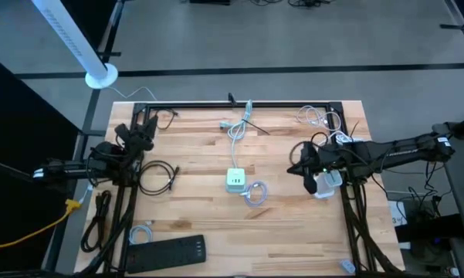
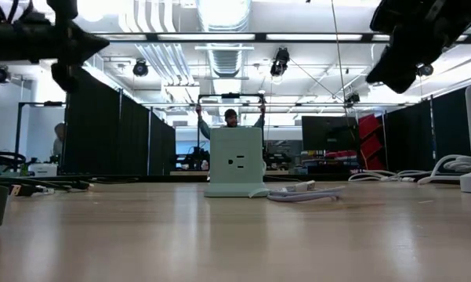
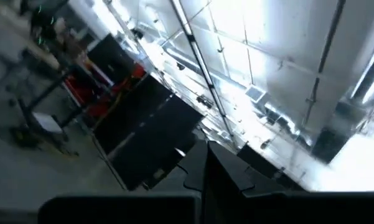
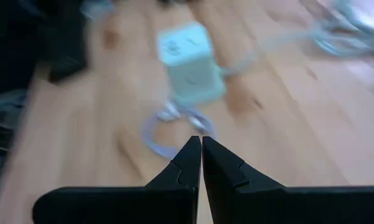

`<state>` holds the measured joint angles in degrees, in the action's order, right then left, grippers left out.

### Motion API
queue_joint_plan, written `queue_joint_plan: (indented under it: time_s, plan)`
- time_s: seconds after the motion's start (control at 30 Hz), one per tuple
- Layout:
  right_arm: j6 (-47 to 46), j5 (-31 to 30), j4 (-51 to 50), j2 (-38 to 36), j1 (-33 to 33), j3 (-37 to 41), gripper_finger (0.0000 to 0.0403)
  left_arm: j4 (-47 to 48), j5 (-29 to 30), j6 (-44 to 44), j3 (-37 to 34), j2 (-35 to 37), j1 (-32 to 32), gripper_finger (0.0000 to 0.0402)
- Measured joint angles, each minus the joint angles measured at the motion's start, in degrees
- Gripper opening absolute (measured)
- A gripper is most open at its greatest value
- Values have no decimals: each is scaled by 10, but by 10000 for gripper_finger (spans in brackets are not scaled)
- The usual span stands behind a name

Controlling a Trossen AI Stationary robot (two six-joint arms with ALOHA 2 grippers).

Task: Insert USB
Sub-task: Insert the bottom black charger cable into the black outlet extension

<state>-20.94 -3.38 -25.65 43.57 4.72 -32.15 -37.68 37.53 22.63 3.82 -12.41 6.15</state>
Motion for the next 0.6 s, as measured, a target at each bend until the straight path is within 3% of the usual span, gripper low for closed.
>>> queue_joint_plan:
  time_s: [0.07, 0.13, 0.23, 0.33, 0.43, 0.6]
  plan:
    - [-17, -21, -52, 24, 0, -31, 0, 137, -53, -1, 47, -13, 0, 0]
    - [-33, -39, -88, 52, 0, -65, 0, 332, -77, 53, 118, -44, 0, 0]
    - [-56, -86, -122, 97, -1, -101, 0, 621, -82, 172, 226, -116, 0, 0]
    - [-74, -122, -125, 144, -7, -118, 0, 827, -83, 263, 300, -203, 0, 0]
    - [-115, -128, -116, 189, -9, -122, 0, 923, -123, 327, 340, -282, -1, 0]
    - [-125, -106, -51, 236, -6, -122, 13, 931, -199, 398, 367, -398, -1, 0]
